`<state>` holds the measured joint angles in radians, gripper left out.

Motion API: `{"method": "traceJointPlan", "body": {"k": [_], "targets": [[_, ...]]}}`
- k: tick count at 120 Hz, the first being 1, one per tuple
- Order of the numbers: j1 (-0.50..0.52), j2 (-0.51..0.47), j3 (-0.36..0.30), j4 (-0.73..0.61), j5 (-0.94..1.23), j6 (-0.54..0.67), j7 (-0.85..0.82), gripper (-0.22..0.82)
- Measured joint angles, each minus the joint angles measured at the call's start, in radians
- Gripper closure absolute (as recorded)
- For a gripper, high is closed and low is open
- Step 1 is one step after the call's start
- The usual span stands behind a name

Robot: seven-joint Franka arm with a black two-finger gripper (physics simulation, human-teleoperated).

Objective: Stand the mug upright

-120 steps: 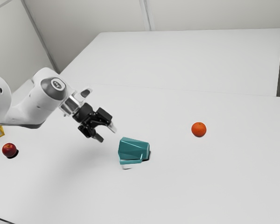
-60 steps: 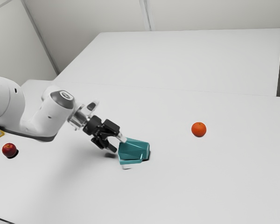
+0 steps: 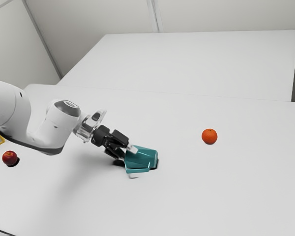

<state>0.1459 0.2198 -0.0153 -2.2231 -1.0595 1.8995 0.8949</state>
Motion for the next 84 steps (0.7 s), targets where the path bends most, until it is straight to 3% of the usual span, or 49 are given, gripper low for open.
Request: {"method": "traceJointPlan", "body": {"k": [24, 55, 84], "targets": [[-0.001, 0.000, 0.000, 0.007, -0.013, -0.022, 0.055, 0.40], [-0.008, 0.002, 0.000, 0.020, -0.014, -0.032, 0.104, 0.67], [-0.014, 0.009, 0.000, 0.031, -0.013, -0.033, 0.134, 0.74]]}}
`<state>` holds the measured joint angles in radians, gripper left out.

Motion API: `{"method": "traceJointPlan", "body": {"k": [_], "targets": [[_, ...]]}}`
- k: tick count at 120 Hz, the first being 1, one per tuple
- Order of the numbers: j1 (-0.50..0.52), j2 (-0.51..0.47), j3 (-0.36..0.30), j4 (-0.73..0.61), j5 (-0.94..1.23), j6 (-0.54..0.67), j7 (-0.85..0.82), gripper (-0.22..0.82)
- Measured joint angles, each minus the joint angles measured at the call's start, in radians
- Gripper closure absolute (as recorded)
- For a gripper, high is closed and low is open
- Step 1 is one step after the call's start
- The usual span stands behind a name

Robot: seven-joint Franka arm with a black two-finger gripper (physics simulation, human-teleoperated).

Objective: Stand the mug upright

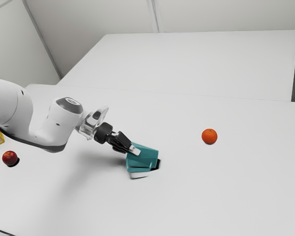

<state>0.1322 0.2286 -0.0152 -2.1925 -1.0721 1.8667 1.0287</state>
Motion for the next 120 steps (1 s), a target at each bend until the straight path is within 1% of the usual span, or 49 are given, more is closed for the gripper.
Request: {"method": "traceJointPlan", "body": {"k": [17, 33, 52, 65, 79, 88, 99, 120], "targets": [[-0.002, -0.025, -0.005, 0.000, 0.007, 0.002, 0.013, 0.75], [-0.004, -0.089, -0.042, 0.003, 0.045, 0.020, 0.020, 0.75], [-0.003, -0.177, -0.094, 0.013, 0.234, 0.079, -0.024, 0.75], [0.002, -0.226, -0.139, 0.032, 0.488, 0.119, -0.104, 0.76], [-0.008, -0.234, -0.174, 0.050, 0.754, 0.158, -0.214, 0.76], [-0.019, -0.230, -0.189, 0.053, 0.864, 0.187, -0.283, 0.76], [-0.040, -0.221, -0.197, 0.052, 0.935, 0.224, -0.357, 0.76], [-0.065, -0.213, -0.220, 0.020, 1.009, 0.304, -0.472, 0.76]]}}
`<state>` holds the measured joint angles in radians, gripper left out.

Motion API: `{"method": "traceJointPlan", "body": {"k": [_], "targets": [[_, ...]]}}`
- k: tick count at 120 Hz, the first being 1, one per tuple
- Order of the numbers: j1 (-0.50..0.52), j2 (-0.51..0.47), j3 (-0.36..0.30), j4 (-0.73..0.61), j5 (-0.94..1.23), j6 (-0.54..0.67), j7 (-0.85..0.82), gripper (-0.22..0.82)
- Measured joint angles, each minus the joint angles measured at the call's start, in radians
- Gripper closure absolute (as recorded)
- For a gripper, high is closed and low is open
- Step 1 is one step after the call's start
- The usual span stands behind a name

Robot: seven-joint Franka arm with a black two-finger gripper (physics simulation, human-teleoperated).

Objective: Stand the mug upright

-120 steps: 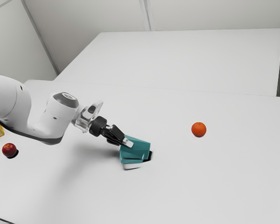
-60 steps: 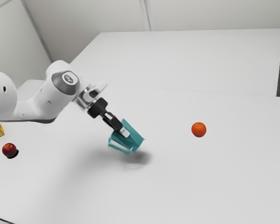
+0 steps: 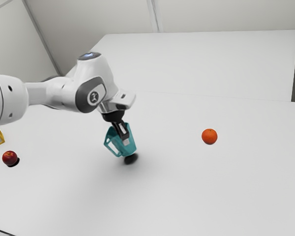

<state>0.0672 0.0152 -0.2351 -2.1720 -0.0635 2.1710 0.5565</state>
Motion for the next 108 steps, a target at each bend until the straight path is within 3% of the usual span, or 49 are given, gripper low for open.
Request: {"method": "traceJointPlan", "body": {"k": [43, 70, 96, 108], "targets": [[0.008, 0.014, -0.005, -0.060, 0.054, 0.118, -0.159, 0.76], [0.082, 0.043, -0.006, -0.063, 0.058, 0.146, -0.223, 0.76], [0.063, 0.052, -0.006, -0.065, 0.059, 0.158, -0.268, 0.76], [0.063, 0.055, -0.006, -0.072, 0.057, 0.165, -0.282, 0.59]]}}
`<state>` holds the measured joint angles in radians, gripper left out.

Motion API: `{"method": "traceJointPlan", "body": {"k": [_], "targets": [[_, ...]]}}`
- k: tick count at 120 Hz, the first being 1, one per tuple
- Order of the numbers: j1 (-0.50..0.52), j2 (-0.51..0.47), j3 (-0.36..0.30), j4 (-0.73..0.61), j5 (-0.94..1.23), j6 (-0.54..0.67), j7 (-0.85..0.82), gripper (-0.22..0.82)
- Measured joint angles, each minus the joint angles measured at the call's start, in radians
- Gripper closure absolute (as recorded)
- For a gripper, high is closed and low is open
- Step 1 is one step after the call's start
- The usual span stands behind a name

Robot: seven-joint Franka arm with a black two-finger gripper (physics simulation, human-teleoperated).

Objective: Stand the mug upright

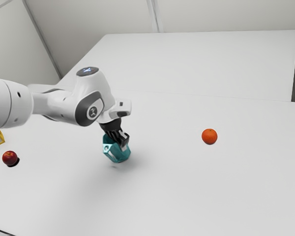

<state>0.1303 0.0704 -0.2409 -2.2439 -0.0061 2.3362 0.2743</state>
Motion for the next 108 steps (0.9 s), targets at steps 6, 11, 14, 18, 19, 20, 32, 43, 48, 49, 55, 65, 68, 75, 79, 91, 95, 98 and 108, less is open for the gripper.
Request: {"method": "traceJointPlan", "body": {"k": [6, 11, 14, 18, 19, 20, 32, 43, 48, 49, 55, 65, 68, 75, 79, 91, 95, 98, 108], "targets": [[0.006, 0.000, 0.000, -0.003, -0.001, 0.002, -0.006, 0.48], [0.011, -0.002, -0.001, -0.004, -0.001, 0.004, -0.011, 0.40], [0.013, -0.007, -0.001, -0.004, -0.001, 0.005, -0.014, 0.36], [0.015, -0.017, -0.001, -0.005, -0.001, 0.005, -0.017, 0.30], [0.015, -0.021, -0.002, -0.005, -0.001, 0.004, -0.018, 0.29], [0.016, -0.025, -0.002, -0.005, -0.001, 0.004, -0.019, 0.28], [0.032, -0.096, -0.019, 0.000, -0.002, -0.018, -0.027, 0.18], [0.026, -0.150, -0.025, 0.012, -0.002, -0.049, -0.034, 0.11], [0.016, -0.164, -0.026, 0.035, -0.002, -0.072, -0.037, 0.09], [0.015, -0.166, -0.027, 0.041, -0.002, -0.077, -0.037, 0.09], [0.009, -0.168, -0.029, 0.074, -0.004, -0.107, -0.041, 0.07], [0.010, -0.160, -0.027, 0.152, -0.013, -0.170, -0.047, 0.05], [0.011, -0.155, -0.027, 0.182, -0.014, -0.189, -0.051, 0.04], [0.010, -0.141, -0.029, 0.261, -0.017, -0.247, -0.061, 0.03], [0.007, -0.137, -0.030, 0.298, -0.017, -0.278, -0.067, 0.03], [-0.007, -0.132, -0.030, 0.404, -0.013, -0.378, -0.084, 0.02], [-0.025, -0.125, -0.016, 0.445, -0.011, -0.415, -0.090, 0.01], [-0.051, -0.120, 0.009, 0.469, -0.009, -0.440, -0.093, 0.01], [-0.154, -0.100, 0.116, 0.567, -0.007, -0.532, -0.104, 0.01]]}}
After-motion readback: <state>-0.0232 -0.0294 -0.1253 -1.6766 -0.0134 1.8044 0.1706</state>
